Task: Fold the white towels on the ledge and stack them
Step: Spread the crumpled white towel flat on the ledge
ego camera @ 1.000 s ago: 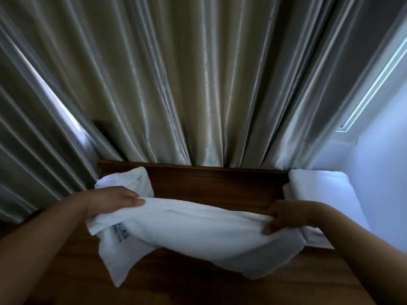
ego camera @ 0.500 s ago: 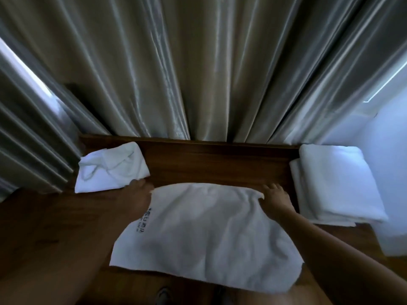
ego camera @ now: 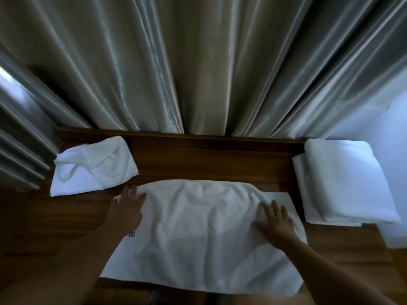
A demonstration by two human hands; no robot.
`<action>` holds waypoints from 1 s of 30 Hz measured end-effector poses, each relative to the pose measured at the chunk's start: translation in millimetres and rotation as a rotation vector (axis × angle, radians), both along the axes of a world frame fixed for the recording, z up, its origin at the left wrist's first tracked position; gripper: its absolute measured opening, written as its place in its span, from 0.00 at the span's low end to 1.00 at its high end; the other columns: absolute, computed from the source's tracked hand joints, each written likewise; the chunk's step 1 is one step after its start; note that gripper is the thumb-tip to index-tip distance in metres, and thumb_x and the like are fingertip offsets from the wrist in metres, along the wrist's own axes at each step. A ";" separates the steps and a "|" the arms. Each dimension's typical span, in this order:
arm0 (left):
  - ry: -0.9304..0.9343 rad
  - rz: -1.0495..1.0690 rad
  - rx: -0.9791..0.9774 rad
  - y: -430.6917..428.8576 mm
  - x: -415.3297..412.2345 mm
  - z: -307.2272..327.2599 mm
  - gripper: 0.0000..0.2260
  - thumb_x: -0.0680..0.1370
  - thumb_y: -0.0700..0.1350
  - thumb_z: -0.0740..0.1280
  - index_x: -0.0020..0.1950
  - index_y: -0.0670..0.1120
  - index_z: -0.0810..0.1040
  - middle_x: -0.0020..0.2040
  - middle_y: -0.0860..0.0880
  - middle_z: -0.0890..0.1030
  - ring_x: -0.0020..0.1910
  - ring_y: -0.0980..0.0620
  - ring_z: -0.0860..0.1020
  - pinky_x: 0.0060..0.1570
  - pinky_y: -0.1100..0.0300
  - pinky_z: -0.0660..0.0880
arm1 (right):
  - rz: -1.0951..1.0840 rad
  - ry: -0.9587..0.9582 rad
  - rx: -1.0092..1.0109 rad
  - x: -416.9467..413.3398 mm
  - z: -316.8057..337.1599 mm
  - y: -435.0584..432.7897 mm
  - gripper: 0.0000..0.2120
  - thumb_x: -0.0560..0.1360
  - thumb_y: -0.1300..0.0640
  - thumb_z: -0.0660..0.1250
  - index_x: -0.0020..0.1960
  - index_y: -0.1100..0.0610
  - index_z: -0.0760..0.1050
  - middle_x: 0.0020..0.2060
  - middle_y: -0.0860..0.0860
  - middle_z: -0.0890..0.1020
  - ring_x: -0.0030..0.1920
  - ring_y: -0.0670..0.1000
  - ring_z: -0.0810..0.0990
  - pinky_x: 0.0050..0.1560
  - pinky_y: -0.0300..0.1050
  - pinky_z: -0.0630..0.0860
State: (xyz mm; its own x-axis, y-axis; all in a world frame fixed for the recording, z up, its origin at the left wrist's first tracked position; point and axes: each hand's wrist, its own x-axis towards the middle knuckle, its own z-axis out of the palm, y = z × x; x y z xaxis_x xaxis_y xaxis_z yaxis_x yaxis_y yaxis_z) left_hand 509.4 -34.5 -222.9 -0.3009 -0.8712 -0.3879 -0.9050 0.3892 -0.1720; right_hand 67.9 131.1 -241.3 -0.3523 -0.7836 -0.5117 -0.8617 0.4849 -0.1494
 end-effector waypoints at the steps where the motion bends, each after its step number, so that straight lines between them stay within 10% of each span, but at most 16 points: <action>1: -0.001 0.079 -0.048 -4.0 0.3 3.1 0.30 0.75 0.53 0.62 0.77 0.52 0.61 0.78 0.40 0.56 0.75 0.37 0.55 0.66 0.40 0.65 | 0.001 0.016 -0.030 -2.4 1.7 -1.4 0.36 0.77 0.33 0.53 0.80 0.44 0.46 0.80 0.51 0.48 0.79 0.60 0.49 0.74 0.63 0.54; 7: -0.020 0.080 -0.147 -13.0 4.2 2.1 0.28 0.66 0.48 0.72 0.64 0.39 0.76 0.56 0.35 0.73 0.51 0.35 0.71 0.45 0.42 0.72 | -0.116 0.178 -0.317 -13.0 11.3 -10.6 0.26 0.81 0.43 0.48 0.70 0.53 0.71 0.68 0.55 0.75 0.64 0.62 0.73 0.61 0.58 0.69; 14: 0.206 0.158 0.070 -12.2 -6.6 -38.4 0.30 0.78 0.59 0.59 0.78 0.53 0.57 0.78 0.40 0.57 0.76 0.37 0.55 0.66 0.37 0.66 | -0.099 -0.003 0.005 -23.0 -14.3 -26.1 0.35 0.79 0.33 0.46 0.80 0.47 0.42 0.80 0.54 0.38 0.79 0.60 0.37 0.76 0.60 0.42; 22: 0.155 0.179 0.033 -24.1 8.6 -53.6 0.32 0.78 0.65 0.49 0.79 0.58 0.43 0.81 0.47 0.47 0.79 0.42 0.45 0.71 0.36 0.55 | -0.086 0.022 -0.030 -45.6 -25.9 -48.2 0.38 0.79 0.33 0.43 0.80 0.52 0.37 0.79 0.54 0.36 0.78 0.59 0.35 0.77 0.59 0.40; 30: 0.189 0.146 -0.036 -17.4 10.2 -37.0 0.38 0.70 0.76 0.52 0.77 0.61 0.53 0.79 0.47 0.54 0.76 0.41 0.56 0.65 0.35 0.64 | -0.064 0.074 -0.036 -53.7 -34.1 -60.7 0.41 0.76 0.29 0.42 0.79 0.50 0.32 0.78 0.51 0.33 0.78 0.56 0.31 0.76 0.59 0.37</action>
